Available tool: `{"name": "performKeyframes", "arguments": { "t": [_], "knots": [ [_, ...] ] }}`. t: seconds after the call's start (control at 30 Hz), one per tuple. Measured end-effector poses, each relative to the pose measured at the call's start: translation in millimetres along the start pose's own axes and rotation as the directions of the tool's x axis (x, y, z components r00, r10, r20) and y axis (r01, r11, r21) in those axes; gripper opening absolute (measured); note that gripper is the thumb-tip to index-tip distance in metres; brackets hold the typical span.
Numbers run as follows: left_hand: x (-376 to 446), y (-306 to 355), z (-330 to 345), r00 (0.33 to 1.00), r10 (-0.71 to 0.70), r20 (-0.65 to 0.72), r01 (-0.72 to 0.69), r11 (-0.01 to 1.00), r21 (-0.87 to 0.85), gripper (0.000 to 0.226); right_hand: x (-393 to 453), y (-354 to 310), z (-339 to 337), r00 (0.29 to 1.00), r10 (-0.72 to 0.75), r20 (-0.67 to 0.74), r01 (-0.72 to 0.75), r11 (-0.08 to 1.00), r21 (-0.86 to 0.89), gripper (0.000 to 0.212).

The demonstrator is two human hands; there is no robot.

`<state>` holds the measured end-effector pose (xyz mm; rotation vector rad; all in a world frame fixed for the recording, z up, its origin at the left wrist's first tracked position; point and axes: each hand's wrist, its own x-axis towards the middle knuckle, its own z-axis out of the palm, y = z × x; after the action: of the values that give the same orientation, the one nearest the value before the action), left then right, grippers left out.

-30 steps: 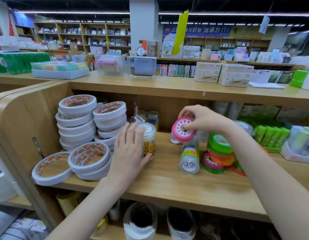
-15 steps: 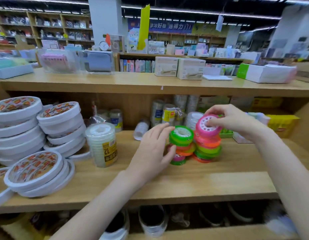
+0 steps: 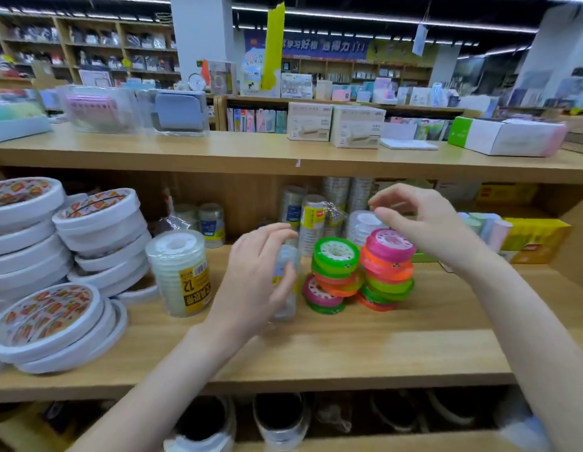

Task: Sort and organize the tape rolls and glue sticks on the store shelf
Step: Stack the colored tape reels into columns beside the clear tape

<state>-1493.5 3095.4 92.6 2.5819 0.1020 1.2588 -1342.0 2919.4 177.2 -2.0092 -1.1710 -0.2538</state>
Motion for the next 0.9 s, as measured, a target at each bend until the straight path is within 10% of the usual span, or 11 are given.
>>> {"name": "performKeyframes", "arguments": {
  "t": [0.2, 0.5, 0.7, 0.9],
  "knots": [
    [-21, -34, -43, 0.986, -0.070, -0.152, 0.109, 0.957, 0.270, 0.037, 12, -42, 60, 0.811, -0.254, 0.527, 0.375, 0.917, -0.135, 0.032],
    [-44, -67, -64, 0.992, -0.127, -0.010, 0.119, 0.897, 0.426, 0.044, 66, -64, 163, 0.768, 0.140, 0.625, 0.200, 0.875, -0.441, 0.043],
    [-46, -71, -64, 0.995, -0.091, -0.038, 0.099, 0.911, 0.401, 0.042, 60, -68, 181, 0.847, 0.036, 0.531, 0.195, 0.907, -0.374, 0.014],
    [-46, -73, -64, 0.997, -0.074, -0.036, 0.083, 0.918, 0.388, 0.041, 72, -70, 170, 0.745, 0.188, 0.639, 0.042, 0.944, -0.327, 0.071]
  ]
}}
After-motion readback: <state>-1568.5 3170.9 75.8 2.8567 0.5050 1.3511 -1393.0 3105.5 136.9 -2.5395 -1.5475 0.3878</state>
